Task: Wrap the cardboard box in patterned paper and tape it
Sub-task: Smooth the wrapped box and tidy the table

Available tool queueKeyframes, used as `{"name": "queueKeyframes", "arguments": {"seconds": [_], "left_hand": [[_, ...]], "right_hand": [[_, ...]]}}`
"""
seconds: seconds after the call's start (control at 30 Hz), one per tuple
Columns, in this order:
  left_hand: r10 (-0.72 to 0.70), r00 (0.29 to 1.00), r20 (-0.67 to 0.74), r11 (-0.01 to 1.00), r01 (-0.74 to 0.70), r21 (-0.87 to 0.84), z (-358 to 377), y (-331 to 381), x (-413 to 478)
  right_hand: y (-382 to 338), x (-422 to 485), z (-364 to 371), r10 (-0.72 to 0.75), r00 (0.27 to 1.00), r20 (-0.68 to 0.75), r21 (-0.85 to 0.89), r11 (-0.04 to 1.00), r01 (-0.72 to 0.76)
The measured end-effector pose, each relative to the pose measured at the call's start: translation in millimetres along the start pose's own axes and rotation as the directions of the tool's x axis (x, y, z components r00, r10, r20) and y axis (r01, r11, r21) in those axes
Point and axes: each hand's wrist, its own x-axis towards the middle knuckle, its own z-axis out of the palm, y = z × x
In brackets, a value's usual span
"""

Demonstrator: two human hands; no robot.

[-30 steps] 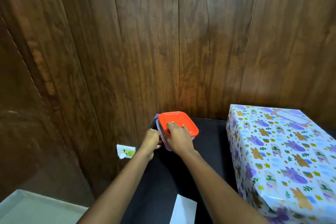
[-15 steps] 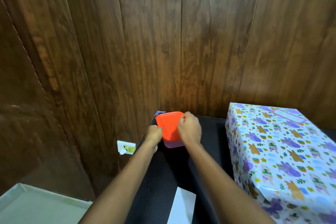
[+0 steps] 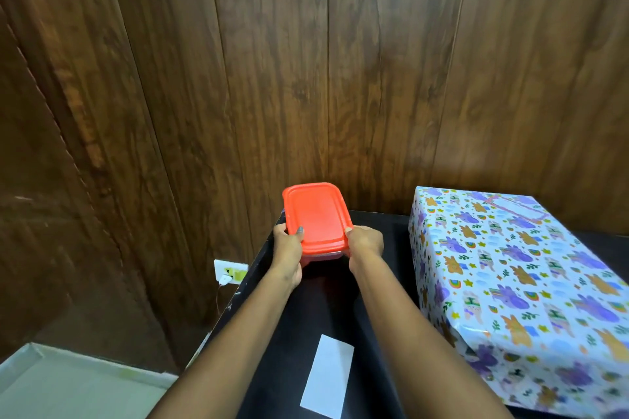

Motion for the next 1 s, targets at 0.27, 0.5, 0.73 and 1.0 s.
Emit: {"name": "queueKeyframes", "arguments": {"seconds": [0.27,0.5,0.73,1.0], "left_hand": [[-0.057,0.992,0.113,0.992,0.068,-0.102,-4.1,10.7,-27.3],[0.058,0.988,0.146,0.998,-0.060,0.011,-4.2,17.2,-47.9],[0.161,0.965,0.208,0.984,-0.174,0.045,1.5,10.5,-70.3],[0.183,0.975,0.124,0.976,-0.195,0.098,-0.5,14.8,-73.7]], "right_hand": [[-1.3,-18.3,-20.8,-0.021,0.990,0.143,0.139,0.990,0.001],[-6.1,-31.6,-31.2,0.028,0.962,0.271,0.112,0.992,-0.061],[-10.8,-37.1,-28.7,-0.015,0.998,0.066,0.198,0.980,0.001],[-12.4,-38.8,-26.8,-0.092,0.995,0.029,0.111,0.990,0.088]]}}
